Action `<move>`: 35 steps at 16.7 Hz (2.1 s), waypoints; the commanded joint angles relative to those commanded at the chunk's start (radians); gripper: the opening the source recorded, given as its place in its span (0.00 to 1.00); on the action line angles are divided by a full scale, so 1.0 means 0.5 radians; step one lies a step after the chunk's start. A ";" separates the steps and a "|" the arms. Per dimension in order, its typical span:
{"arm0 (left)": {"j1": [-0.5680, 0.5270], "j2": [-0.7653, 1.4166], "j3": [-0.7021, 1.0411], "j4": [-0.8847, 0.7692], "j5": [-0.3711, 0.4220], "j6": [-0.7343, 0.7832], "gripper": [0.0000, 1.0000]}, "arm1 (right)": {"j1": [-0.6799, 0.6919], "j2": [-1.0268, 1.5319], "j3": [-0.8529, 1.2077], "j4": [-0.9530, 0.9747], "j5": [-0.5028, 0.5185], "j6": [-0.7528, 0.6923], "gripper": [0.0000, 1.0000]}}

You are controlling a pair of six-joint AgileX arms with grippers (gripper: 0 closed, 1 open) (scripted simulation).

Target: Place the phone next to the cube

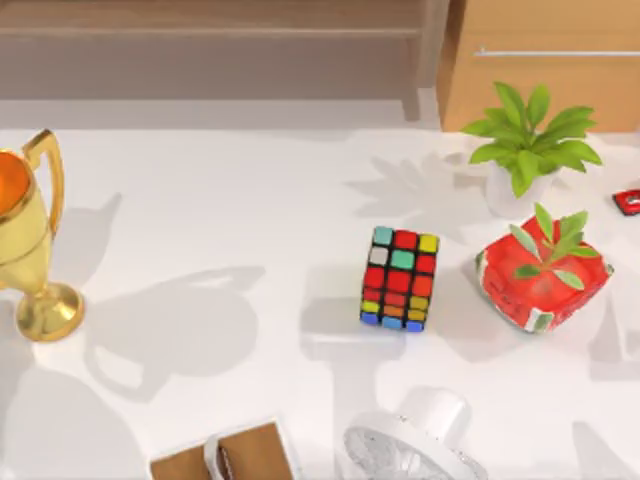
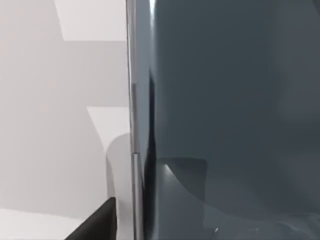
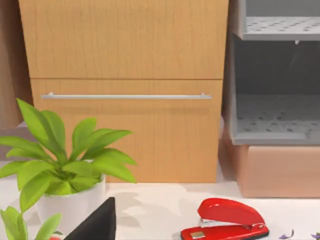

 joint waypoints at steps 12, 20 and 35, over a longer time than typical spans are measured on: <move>0.000 0.000 0.000 0.000 0.000 0.000 0.00 | 0.000 0.000 0.000 0.000 0.000 0.000 1.00; -0.004 -0.044 0.011 -0.037 0.023 -0.010 0.00 | 0.000 0.000 0.000 0.000 0.000 0.000 1.00; -0.066 -0.187 0.231 -0.167 0.007 -0.120 0.00 | 0.000 0.000 0.000 0.000 0.000 0.000 1.00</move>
